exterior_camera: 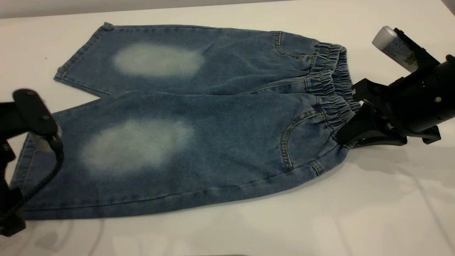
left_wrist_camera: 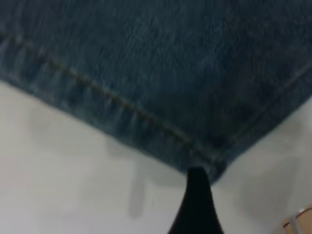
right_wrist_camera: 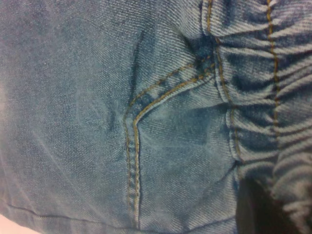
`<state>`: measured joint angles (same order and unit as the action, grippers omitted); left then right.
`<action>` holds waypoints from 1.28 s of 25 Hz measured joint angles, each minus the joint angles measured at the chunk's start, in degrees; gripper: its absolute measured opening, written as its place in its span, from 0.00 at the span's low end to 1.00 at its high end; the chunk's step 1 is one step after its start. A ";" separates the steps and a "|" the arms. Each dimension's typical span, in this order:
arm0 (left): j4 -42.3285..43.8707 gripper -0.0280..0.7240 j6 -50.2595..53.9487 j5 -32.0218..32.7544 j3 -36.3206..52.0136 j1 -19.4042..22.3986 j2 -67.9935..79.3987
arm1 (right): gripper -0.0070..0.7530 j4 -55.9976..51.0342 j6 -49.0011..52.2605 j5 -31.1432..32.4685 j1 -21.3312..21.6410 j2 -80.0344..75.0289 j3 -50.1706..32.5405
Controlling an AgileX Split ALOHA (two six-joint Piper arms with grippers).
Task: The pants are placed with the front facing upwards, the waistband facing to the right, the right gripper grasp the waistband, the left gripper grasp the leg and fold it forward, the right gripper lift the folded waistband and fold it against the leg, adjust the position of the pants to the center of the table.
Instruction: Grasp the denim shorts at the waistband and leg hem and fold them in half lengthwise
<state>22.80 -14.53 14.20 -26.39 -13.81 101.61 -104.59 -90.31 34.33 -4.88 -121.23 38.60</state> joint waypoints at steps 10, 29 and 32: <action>0.55 0.74 0.10 -5.61 0.00 0.00 5.63 | 0.07 0.00 -0.06 0.04 0.00 0.00 0.00; 6.38 0.74 5.87 -5.56 0.00 0.00 5.63 | 0.07 0.00 -0.17 0.04 0.00 0.00 0.02; 7.23 0.73 5.87 -7.52 0.00 0.12 5.63 | 0.07 0.00 -0.27 0.04 0.00 0.00 0.02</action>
<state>30.03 -8.66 6.67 -26.39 -13.69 107.23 -104.59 -90.58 34.38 -4.88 -121.23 38.62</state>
